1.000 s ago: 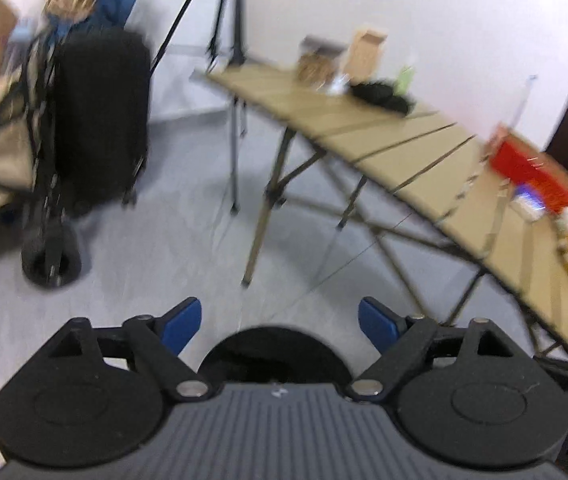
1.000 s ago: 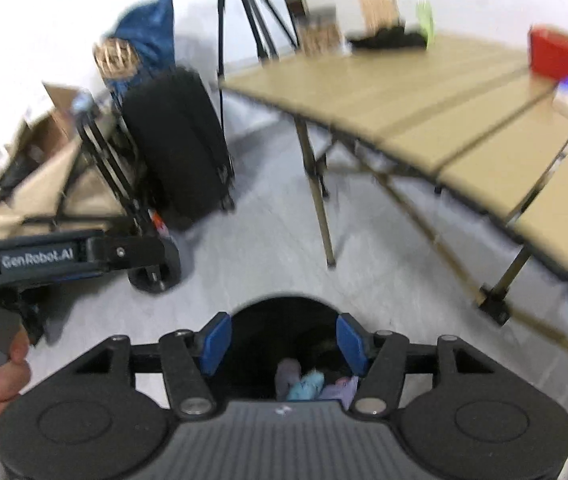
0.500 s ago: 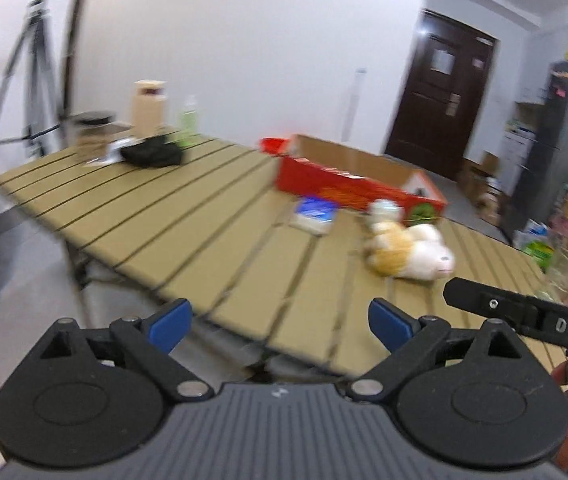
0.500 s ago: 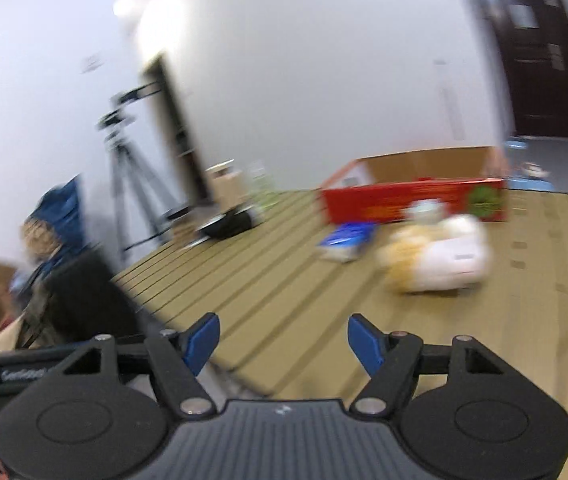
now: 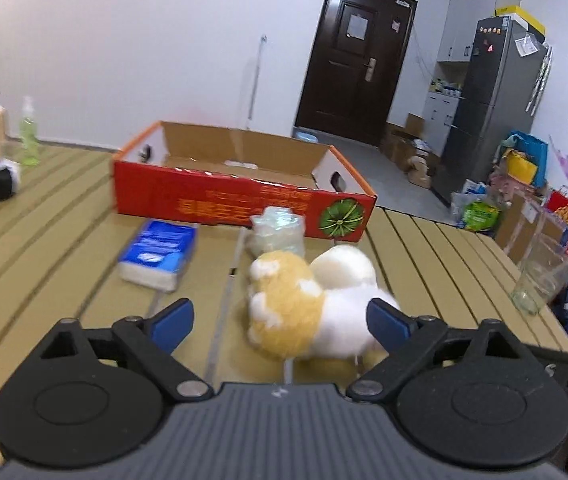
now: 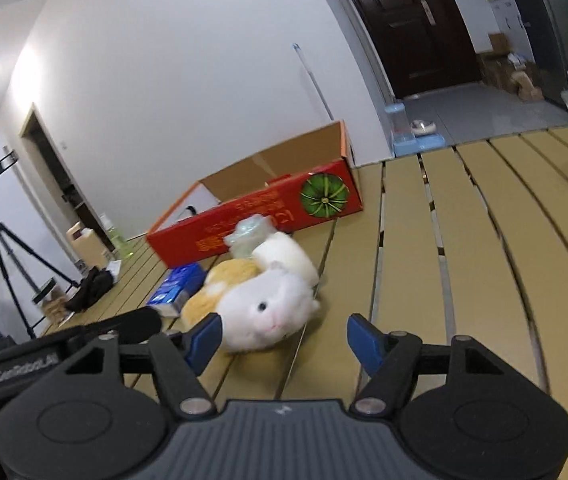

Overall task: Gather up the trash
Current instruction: 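Close both tools on the yellow-and-white sheep plush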

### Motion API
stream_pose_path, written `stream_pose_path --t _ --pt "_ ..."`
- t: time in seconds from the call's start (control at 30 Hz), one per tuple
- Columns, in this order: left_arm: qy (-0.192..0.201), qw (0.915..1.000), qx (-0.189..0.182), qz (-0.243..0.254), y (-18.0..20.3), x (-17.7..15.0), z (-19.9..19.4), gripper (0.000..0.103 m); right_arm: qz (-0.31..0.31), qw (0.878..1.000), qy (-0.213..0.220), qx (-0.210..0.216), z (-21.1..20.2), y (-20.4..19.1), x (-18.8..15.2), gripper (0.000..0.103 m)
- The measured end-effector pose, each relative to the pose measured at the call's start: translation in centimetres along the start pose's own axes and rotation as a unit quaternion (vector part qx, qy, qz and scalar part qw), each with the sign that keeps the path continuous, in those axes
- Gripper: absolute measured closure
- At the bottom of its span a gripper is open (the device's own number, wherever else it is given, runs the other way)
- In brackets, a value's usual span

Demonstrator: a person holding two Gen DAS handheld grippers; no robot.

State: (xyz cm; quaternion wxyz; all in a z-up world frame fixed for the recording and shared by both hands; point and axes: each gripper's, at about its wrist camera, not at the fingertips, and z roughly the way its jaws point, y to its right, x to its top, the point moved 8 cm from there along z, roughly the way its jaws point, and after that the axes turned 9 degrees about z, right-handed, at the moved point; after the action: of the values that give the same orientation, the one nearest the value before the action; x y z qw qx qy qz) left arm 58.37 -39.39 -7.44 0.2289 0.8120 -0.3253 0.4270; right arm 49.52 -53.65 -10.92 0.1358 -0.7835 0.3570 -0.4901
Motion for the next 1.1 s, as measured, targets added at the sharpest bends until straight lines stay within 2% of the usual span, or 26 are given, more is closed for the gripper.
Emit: stream_pose_path --t 0.07,0.13,0.17,0.23,0.27,0.3,0.4,0.47,0.53,0.6,0.8,1.0,1.1 --pt "-0.026 0.9992 -0.016 -0.024 -0.7 0.1 2.3 0.027 0.029 1.0 -0.009 0.0 2.3 0.7 0.7 0.04" --pt "-0.053 0.9966 -0.039 -0.05 -1.2 -0.1 4.4 0.05 0.065 0.998 -0.02 0.01 4.2 1.3 0.9 0.046" --pt "-0.065 0.9944 -0.054 -0.063 -1.3 -0.6 5.2 0.053 0.081 0.996 -0.025 0.018 4.8 1.5 0.8 0.049" --pt "-0.055 0.9944 -0.06 -0.068 -1.5 -0.9 5.7 0.054 0.089 0.995 -0.031 0.025 6.0 1.8 0.5 0.057" --pt "-0.052 0.9942 -0.064 -0.069 -1.6 -1.1 5.8 0.054 0.1 0.994 -0.03 0.039 6.3 1.8 0.5 0.066" --pt "-0.052 0.9934 -0.067 -0.076 -1.8 -1.1 5.8 0.054 0.114 0.991 -0.035 0.053 6.4 1.8 0.6 0.067" --pt "-0.055 0.9911 -0.074 -0.096 -2.2 -1.2 5.9 0.053 0.112 0.992 -0.037 0.055 6.4 1.7 0.6 0.068" --pt "-0.055 0.9914 -0.074 -0.093 -2.3 -1.3 6.0 0.05 0.107 0.992 -0.035 0.054 6.4 1.6 0.5 0.069" --pt "-0.059 0.9899 -0.074 -0.106 -2.8 -1.4 6.1 0.043 0.113 0.992 -0.034 0.055 6.2 1.6 0.5 0.07" --pt "-0.059 0.9879 -0.083 -0.117 -3.0 -1.6 6.1 0.043 0.118 0.991 -0.034 0.057 6.4 1.5 0.5 0.07" --pt "-0.049 0.99 -0.085 -0.101 -2.7 -1.1 5.6 0.058 0.112 0.992 -0.03 0.056 5.9 1.0 0.1 0.072" --pt "-0.038 0.9906 -0.077 -0.107 -3.0 -1.0 3.5 0.058 0.111 0.99 -0.034 0.079 5.0 0.7 0.0 0.073" --pt "-0.018 0.9927 -0.064 -0.101 -3.3 -0.9 0.6 0.059 0.09 0.991 -0.029 0.097 3.9 -0.7 -0.2 0.073"
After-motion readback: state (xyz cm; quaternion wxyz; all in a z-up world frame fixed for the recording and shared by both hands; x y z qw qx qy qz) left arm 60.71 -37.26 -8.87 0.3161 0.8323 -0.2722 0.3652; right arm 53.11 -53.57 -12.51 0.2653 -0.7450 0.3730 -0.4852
